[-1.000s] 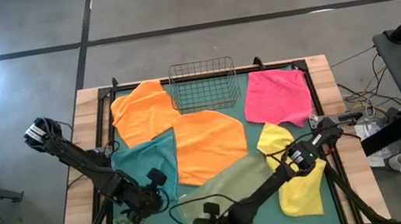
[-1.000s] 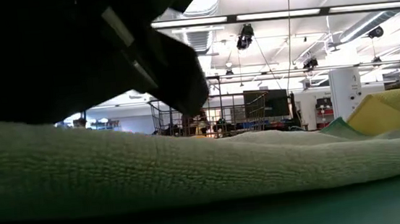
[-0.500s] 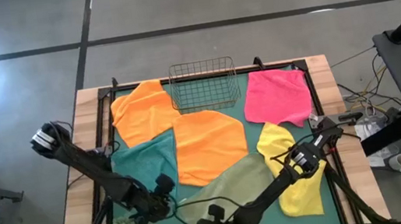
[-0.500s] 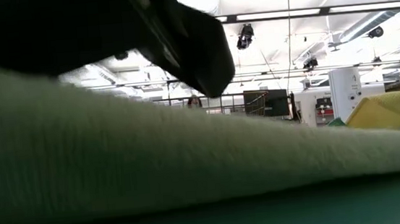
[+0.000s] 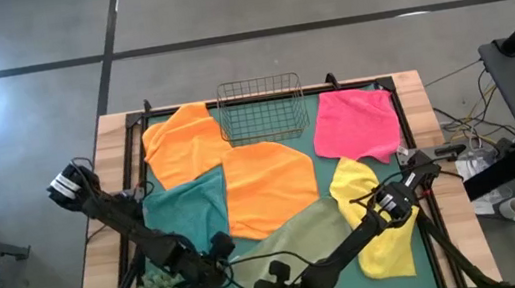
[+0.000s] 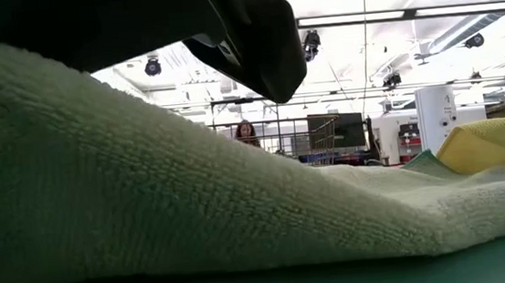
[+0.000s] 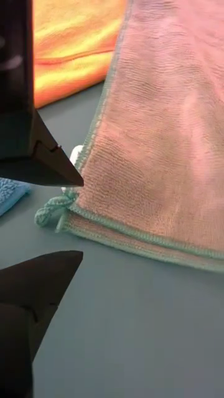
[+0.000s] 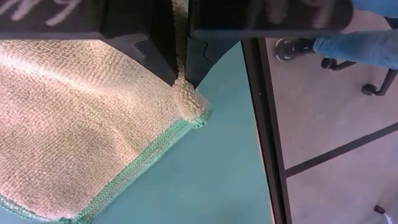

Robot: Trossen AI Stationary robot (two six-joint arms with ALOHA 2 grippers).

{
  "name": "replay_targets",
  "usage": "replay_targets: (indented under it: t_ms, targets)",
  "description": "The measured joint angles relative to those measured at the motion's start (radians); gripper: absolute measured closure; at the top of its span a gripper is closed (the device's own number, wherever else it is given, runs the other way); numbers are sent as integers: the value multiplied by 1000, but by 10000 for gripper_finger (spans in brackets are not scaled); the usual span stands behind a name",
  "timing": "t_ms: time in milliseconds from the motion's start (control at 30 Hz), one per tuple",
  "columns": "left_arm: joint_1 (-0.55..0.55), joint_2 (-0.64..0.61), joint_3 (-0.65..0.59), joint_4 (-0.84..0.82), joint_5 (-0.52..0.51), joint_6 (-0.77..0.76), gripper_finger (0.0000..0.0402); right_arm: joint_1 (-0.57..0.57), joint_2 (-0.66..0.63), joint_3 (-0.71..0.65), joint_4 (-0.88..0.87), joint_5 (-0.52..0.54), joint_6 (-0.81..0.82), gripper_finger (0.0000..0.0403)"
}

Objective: Fold microfiber towels
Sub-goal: Fold the light green microfiber cloth

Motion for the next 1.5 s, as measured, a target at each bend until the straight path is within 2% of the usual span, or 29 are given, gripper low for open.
replay_targets:
  t_ms: [233, 533, 667, 933, 1167, 1300, 1500]
  targets:
    - [0, -6, 7, -12, -28, 7, 238, -1, 0, 0, 1, 0, 14, 394]
    - [12, -12, 106, -12, -33, -3, 238, -1, 0, 0, 1, 0, 23, 394]
    - [12, 3, 98, 0, -34, -41, 238, -1, 0, 0, 0, 0, 23, 394]
    - [11, 126, 98, 6, -26, -22, 238, -1, 0, 0, -1, 0, 18, 394]
    - [11, 131, 91, -12, -20, 6, 238, -1, 0, 0, -2, -1, 18, 394]
    - [11, 131, 82, -13, 19, 26, 238, -1, 0, 0, -1, -1, 17, 394]
    - [25, 155, 77, -5, -1, 51, 238, 0, 0, 0, 0, -1, 17, 394]
